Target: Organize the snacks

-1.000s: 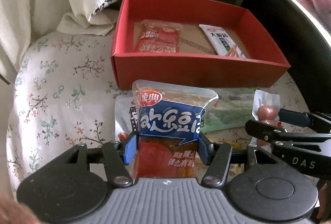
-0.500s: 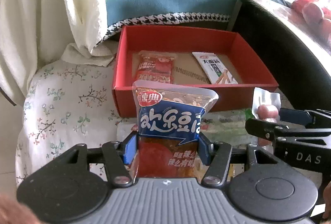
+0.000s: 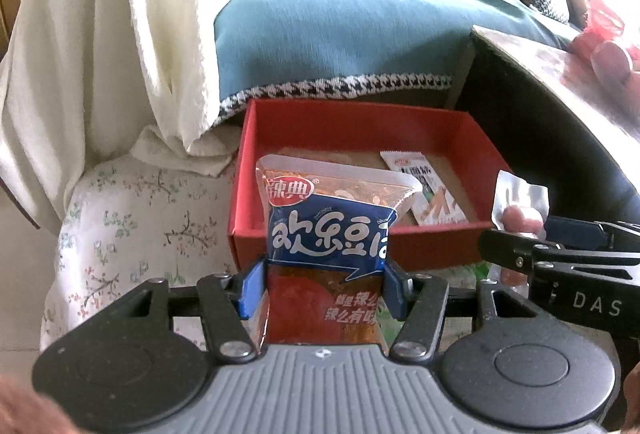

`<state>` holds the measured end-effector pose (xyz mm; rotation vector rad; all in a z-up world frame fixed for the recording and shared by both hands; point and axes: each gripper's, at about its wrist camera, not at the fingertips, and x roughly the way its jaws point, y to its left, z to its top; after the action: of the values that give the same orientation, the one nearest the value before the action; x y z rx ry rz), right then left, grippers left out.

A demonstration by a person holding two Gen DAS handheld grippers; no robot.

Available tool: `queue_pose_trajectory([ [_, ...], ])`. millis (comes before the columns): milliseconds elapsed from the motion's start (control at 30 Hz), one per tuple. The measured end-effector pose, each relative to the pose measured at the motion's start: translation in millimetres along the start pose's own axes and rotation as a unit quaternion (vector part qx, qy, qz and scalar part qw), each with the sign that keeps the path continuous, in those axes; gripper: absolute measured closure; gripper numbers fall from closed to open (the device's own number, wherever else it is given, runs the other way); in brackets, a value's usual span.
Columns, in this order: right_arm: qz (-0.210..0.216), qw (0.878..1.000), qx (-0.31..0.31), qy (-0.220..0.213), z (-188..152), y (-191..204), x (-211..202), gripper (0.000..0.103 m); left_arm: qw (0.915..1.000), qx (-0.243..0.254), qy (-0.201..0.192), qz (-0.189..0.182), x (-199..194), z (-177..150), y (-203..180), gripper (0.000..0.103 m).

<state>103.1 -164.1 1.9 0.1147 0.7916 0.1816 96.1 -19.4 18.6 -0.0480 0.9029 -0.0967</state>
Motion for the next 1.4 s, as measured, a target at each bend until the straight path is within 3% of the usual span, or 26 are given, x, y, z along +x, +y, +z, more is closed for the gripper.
queue_pose_trajectory([
  [500,-0.011,0.999,-0.010,-0.037,30,1,5,0.026,0.9990,0.001,-0.043,0.015,7,27,-7,0.052],
  [900,-0.014,0.999,-0.017,-0.046,57,-1,28,0.026,0.9982,-0.007,-0.052,0.029,25,49,-5,0.052],
  [1400,-0.032,0.999,-0.021,-0.024,71,-11,61,0.026,0.9981,-0.004,-0.048,0.038,53,68,-5,0.051],
])
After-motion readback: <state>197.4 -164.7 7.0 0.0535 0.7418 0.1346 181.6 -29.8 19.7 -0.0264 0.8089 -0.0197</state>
